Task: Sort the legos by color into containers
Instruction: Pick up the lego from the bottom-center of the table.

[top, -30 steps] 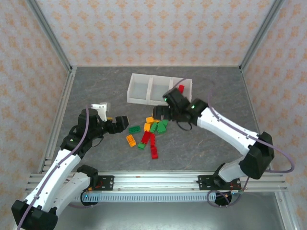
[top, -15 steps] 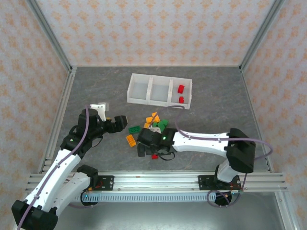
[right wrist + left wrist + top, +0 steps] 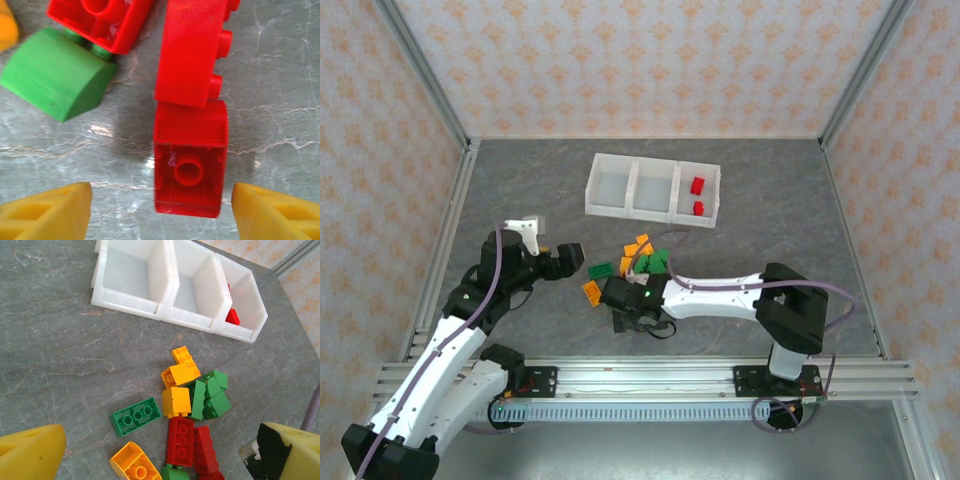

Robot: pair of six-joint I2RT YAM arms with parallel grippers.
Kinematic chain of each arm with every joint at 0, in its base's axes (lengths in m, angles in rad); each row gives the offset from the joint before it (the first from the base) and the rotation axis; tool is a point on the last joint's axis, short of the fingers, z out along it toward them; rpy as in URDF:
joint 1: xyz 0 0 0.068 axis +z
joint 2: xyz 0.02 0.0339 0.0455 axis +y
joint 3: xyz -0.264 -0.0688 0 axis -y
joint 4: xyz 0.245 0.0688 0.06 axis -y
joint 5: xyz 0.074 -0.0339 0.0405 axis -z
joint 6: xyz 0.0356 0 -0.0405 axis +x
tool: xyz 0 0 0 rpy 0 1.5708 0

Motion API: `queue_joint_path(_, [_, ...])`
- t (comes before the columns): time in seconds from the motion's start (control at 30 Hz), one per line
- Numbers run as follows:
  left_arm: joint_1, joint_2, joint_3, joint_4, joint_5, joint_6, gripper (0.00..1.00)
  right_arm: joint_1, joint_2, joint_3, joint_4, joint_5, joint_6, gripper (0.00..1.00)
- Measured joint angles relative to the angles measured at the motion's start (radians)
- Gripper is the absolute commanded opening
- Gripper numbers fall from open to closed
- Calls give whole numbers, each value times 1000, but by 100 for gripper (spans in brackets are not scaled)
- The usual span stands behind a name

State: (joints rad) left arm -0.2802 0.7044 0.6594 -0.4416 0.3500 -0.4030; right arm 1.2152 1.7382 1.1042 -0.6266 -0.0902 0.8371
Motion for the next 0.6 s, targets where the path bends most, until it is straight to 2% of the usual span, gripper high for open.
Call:
queue_joint_path(0.27, [0,0,0,0,0,0,99,-15,32,-19,0,20,-6,62])
queue_joint_path(0.6, [0,0,0,0,0,0,99,-16,85,34,-55,41,-60,40])
